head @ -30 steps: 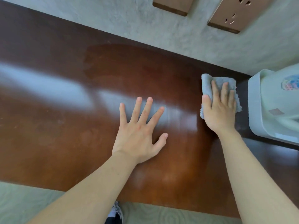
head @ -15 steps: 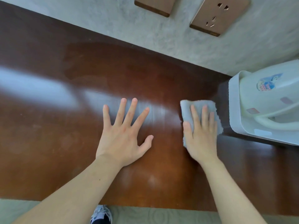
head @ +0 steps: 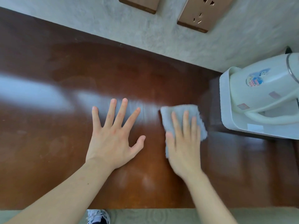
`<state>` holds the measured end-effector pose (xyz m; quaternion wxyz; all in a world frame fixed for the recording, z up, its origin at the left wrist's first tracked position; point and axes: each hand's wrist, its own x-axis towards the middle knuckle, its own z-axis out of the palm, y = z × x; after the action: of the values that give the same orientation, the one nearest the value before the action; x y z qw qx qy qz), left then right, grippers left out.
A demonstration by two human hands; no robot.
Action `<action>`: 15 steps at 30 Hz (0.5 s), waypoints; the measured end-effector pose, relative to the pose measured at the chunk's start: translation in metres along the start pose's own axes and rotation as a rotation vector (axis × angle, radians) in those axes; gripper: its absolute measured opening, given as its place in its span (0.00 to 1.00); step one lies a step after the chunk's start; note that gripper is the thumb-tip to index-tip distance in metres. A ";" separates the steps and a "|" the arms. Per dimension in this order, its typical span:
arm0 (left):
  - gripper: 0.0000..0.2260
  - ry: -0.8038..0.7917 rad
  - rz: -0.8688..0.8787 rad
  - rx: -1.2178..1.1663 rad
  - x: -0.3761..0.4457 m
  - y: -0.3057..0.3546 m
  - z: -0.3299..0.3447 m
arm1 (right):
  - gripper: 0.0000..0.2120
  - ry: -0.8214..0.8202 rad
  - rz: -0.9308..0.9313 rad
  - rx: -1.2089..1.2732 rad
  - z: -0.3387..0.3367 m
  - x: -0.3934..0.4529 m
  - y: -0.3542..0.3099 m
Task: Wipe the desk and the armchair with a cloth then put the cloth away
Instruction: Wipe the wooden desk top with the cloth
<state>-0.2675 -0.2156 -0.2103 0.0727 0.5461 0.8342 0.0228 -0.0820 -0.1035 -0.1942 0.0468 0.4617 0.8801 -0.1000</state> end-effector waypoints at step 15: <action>0.34 -0.003 0.002 -0.018 -0.002 0.000 -0.002 | 0.27 -0.010 -0.054 -0.020 -0.015 0.148 -0.024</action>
<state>-0.2668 -0.2172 -0.2083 0.0787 0.5464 0.8333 0.0298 -0.1857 0.0049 -0.2026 0.0533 0.4367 0.8930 -0.0947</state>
